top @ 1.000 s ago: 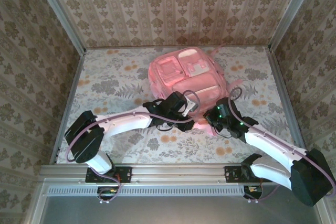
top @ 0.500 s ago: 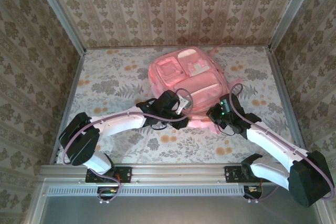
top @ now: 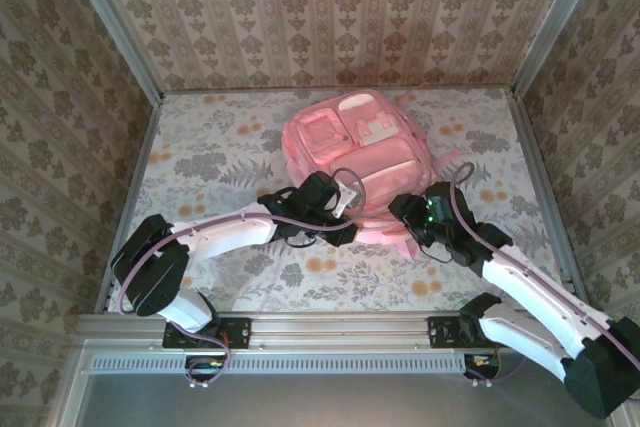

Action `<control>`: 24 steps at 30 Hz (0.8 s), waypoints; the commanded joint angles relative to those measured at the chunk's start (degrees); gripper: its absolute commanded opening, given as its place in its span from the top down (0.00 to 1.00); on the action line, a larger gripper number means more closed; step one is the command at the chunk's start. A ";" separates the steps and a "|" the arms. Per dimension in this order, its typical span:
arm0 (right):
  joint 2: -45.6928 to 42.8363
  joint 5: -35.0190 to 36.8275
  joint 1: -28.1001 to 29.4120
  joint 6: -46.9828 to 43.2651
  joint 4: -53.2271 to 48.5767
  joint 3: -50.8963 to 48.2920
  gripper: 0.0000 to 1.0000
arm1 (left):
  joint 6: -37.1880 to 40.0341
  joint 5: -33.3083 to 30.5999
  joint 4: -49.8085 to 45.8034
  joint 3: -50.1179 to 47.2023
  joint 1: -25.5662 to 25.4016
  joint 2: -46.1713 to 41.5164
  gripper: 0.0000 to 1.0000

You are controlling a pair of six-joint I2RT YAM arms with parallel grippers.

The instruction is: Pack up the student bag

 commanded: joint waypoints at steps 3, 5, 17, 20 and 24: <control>-0.50 2.42 4.14 11.02 5.05 -3.15 0.44 | 0.80 1.47 -0.42 1.49 -0.98 -1.11 1.00; 1.44 2.04 5.39 12.70 6.61 -3.21 0.44 | 0.73 1.37 -0.60 1.88 -1.20 -0.83 1.00; 19.31 1.70 2.21 -10.12 0.26 10.77 0.92 | 0.27 1.46 -0.82 3.20 -3.21 -0.02 1.00; 23.42 -3.83 -2.38 -16.67 -0.06 13.69 0.96 | 0.26 1.29 -0.58 3.68 -3.42 0.84 1.00; 27.58 -10.69 -7.62 -23.91 -0.80 16.46 0.97 | 0.93 1.59 -0.04 6.68 -2.85 4.24 1.00</control>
